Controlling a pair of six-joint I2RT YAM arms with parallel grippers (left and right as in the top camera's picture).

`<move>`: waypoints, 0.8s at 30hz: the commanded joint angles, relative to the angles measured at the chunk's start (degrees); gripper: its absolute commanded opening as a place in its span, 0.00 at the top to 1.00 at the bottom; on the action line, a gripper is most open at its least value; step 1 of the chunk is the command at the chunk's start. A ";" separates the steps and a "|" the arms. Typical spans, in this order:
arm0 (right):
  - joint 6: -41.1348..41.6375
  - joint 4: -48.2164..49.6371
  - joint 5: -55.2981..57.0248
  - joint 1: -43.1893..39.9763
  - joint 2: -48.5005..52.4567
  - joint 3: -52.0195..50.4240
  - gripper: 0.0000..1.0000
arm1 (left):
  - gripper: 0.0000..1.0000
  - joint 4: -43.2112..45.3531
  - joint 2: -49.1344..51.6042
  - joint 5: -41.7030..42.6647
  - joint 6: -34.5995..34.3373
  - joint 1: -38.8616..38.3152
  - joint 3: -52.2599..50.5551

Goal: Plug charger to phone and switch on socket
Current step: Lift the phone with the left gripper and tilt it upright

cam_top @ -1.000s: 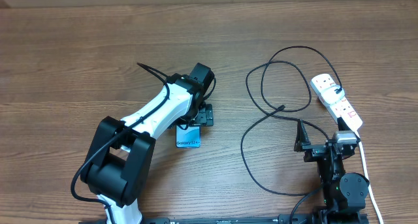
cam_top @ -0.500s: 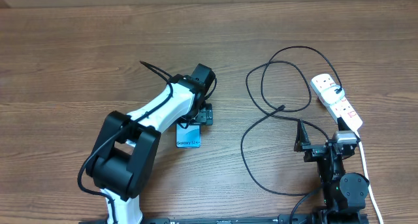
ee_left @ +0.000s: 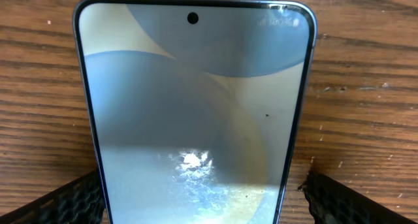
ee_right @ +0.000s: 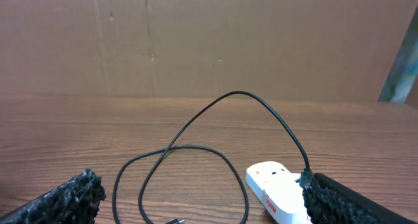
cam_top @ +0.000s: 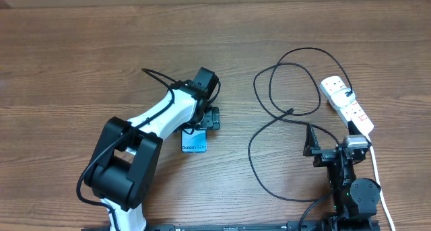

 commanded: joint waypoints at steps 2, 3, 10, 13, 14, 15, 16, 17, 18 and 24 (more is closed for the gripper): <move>-0.07 0.37 0.37 -0.11 -0.39 -0.61 0.00 | 0.00 1.31 5.03 3.28 2.16 -0.59 -6.08; -0.07 0.37 0.37 -0.11 -0.39 -0.61 0.00 | 0.00 1.29 5.03 3.28 2.97 -0.59 -6.19; -0.07 0.37 0.37 -0.11 -0.39 -0.61 0.00 | 0.04 -0.44 5.03 2.19 4.37 -0.59 -6.34; -0.07 0.37 0.37 -0.11 -0.39 -0.61 0.00 | 0.16 -0.52 5.03 2.32 4.33 -0.59 -6.34; -0.07 0.37 0.37 -0.11 -0.39 -0.61 0.00 | 0.23 -0.55 5.03 2.47 4.33 -0.59 -6.34; -0.07 0.37 0.37 -0.11 -0.39 -0.61 0.00 | 0.28 -0.63 5.03 2.75 4.28 -0.59 -6.34; -0.07 0.37 0.37 -0.11 -0.39 -0.61 0.00 | 0.35 -0.70 5.03 3.48 4.07 -0.59 -6.34; -0.07 0.37 0.37 -0.11 -0.39 -0.61 0.00 | 0.38 -0.63 5.03 4.83 4.07 -0.59 -6.32; -0.07 0.37 0.37 -0.11 -0.39 -0.61 0.00 | 0.39 -0.63 5.01 5.27 4.09 -0.57 -6.21; -0.07 0.37 0.37 -0.11 -0.39 -0.61 0.00 | 0.52 -5.14 5.01 10.45 4.11 1.25 -1.55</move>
